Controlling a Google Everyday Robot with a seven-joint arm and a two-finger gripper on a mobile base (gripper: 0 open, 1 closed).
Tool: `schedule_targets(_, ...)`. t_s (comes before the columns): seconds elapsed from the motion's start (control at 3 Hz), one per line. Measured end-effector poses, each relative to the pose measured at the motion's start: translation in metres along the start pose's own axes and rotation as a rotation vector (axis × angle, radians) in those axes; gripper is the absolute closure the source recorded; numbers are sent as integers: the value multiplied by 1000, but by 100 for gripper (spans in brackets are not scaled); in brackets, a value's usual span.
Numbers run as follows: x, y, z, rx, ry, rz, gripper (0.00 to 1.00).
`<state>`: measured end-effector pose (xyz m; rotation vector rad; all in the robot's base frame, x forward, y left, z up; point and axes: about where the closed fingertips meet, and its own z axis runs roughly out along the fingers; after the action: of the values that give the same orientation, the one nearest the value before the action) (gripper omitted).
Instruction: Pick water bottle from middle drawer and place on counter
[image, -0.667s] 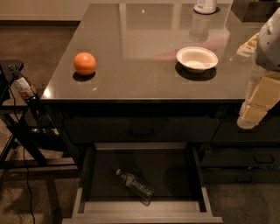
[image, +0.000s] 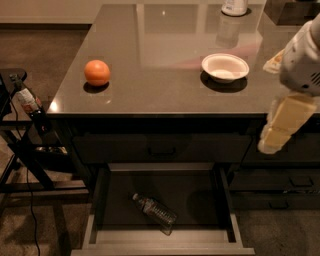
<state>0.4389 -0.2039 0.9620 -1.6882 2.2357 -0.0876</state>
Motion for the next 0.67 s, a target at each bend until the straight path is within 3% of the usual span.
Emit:
schedule_targets(0.33,-26,28,45,-35,-13,40,0)
schedule_targets(0.67,-38,67,109,-121,7,64,0)
